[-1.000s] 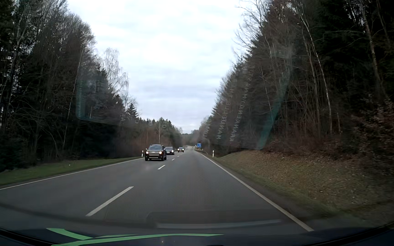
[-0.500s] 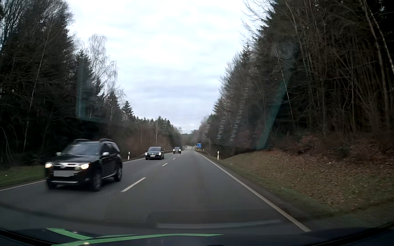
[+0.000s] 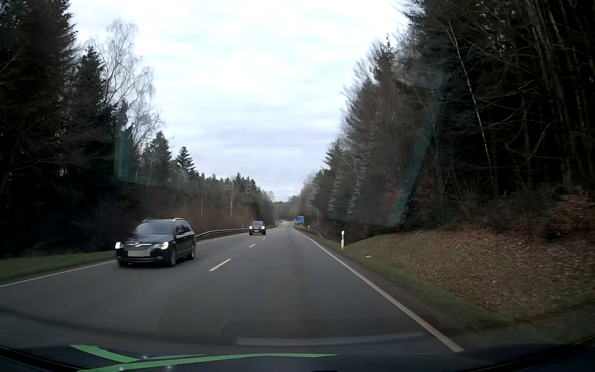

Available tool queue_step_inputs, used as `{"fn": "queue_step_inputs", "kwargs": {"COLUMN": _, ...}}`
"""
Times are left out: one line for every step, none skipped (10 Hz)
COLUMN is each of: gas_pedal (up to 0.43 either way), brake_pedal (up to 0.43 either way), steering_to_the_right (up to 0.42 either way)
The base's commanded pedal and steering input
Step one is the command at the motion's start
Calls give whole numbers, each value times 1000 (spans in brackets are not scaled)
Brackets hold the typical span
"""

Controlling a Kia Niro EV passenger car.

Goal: Follow the waypoints while adhering to traffic rules and regulations

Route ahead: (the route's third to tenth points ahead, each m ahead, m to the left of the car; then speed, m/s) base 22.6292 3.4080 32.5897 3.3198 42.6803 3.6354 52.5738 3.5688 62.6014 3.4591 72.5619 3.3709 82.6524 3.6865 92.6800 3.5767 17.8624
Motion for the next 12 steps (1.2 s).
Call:
{"fn": "queue_step_inputs", "kwargs": {"gas_pedal": 260, "brake_pedal": 0, "steering_to_the_right": 0}}
{"fn": "queue_step_inputs", "kwargs": {"gas_pedal": 260, "brake_pedal": 0, "steering_to_the_right": 0}}
{"fn": "queue_step_inputs", "kwargs": {"gas_pedal": 260, "brake_pedal": 0, "steering_to_the_right": -1}}
{"fn": "queue_step_inputs", "kwargs": {"gas_pedal": 248, "brake_pedal": 0, "steering_to_the_right": -1}}
{"fn": "queue_step_inputs", "kwargs": {"gas_pedal": 248, "brake_pedal": 0, "steering_to_the_right": -1}}
{"fn": "queue_step_inputs", "kwargs": {"gas_pedal": 228, "brake_pedal": 0, "steering_to_the_right": -1}}
{"fn": "queue_step_inputs", "kwargs": {"gas_pedal": 220, "brake_pedal": 0, "steering_to_the_right": -1}}
{"fn": "queue_step_inputs", "kwargs": {"gas_pedal": 197, "brake_pedal": 0, "steering_to_the_right": -1}}
{"fn": "queue_step_inputs", "kwargs": {"gas_pedal": 197, "brake_pedal": 0, "steering_to_the_right": -1}}
{"fn": "queue_step_inputs", "kwargs": {"gas_pedal": 197, "brake_pedal": 0, "steering_to_the_right": -1}}
{"fn": "queue_step_inputs", "kwargs": {"gas_pedal": 189, "brake_pedal": 0, "steering_to_the_right": -1}}
{"fn": "queue_step_inputs", "kwargs": {"gas_pedal": 189, "brake_pedal": 0, "steering_to_the_right": -1}}
